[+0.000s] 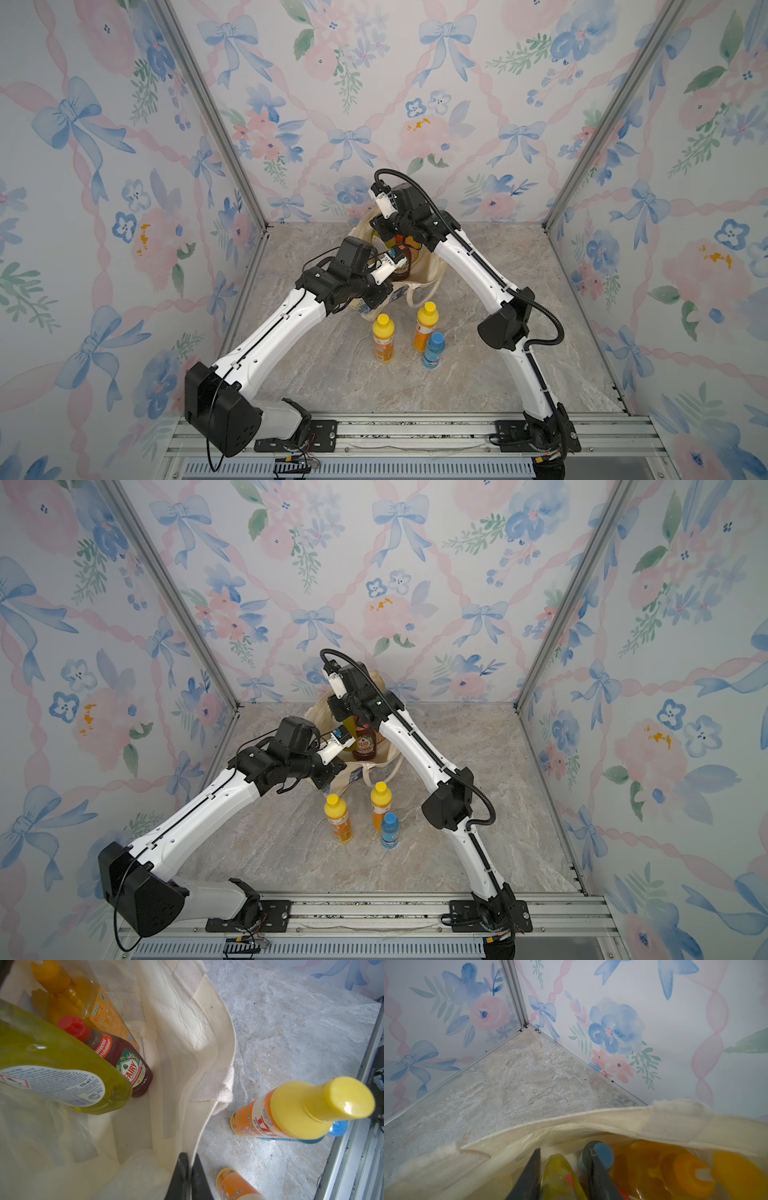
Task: Pack dish soap into the shopping bag
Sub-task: Place the bottle of dish soap in the shopping bag.
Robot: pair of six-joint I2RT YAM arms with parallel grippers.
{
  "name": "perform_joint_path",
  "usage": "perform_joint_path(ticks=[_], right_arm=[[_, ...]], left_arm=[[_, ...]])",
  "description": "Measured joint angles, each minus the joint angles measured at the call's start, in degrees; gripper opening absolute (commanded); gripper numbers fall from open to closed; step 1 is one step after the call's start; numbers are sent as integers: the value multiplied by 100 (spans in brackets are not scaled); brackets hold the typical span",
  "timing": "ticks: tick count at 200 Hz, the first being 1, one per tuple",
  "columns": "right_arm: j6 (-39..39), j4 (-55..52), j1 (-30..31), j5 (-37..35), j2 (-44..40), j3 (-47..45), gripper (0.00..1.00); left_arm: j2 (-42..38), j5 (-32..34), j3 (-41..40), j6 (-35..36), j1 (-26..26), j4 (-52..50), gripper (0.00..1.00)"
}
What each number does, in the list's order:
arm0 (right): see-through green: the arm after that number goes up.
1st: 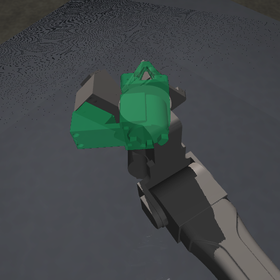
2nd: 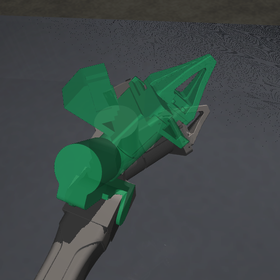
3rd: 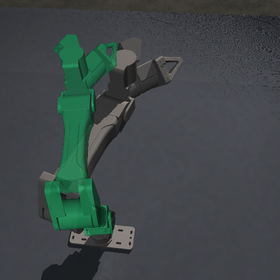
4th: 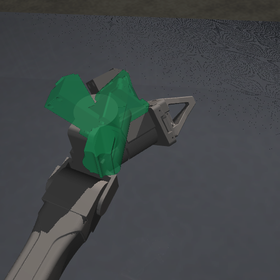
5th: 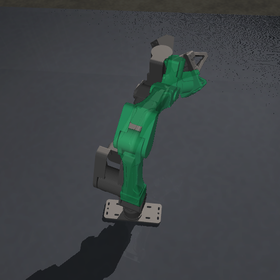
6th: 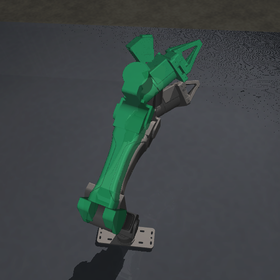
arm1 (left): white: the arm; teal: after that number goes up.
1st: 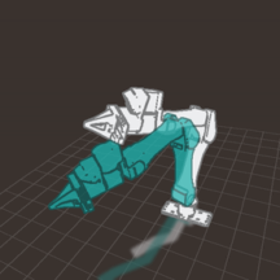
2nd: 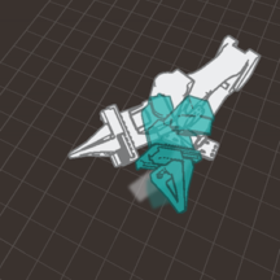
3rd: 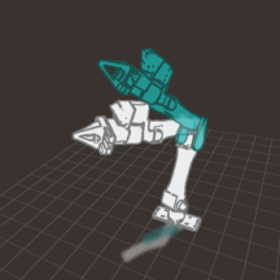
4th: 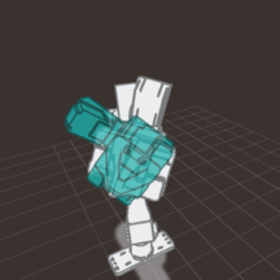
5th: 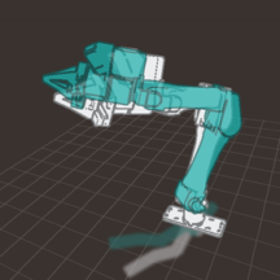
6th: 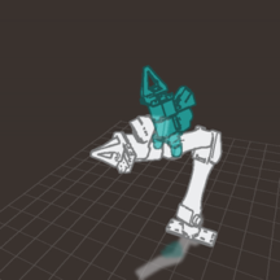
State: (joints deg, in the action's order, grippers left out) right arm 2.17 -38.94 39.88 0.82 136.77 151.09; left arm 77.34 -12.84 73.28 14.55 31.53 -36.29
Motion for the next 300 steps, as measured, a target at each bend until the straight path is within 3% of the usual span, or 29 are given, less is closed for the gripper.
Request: perform_joint_path(ticks=[164, 206, 241, 277, 300], right_arm=[[197, 1679, 105, -52, 352, -1458, 0], [192, 2640, 94, 68, 210, -2251, 0], [195, 3171, 72, 138, -52, -2848, 31], [212, 3285, 70, 155, -146, -2975, 51], [256, 3351, 57, 170, -234, -2975, 57]], left_arm=[[-4, -2, 11, 0, -55, 2, 0], [-4, -4, 11, 0, -66, 2, 0], [-4, -7, 13, -2, -81, 2, 0], [-4, -4, 13, -2, -85, 2, 0], [-4, -7, 13, -2, -85, 2, 0]])
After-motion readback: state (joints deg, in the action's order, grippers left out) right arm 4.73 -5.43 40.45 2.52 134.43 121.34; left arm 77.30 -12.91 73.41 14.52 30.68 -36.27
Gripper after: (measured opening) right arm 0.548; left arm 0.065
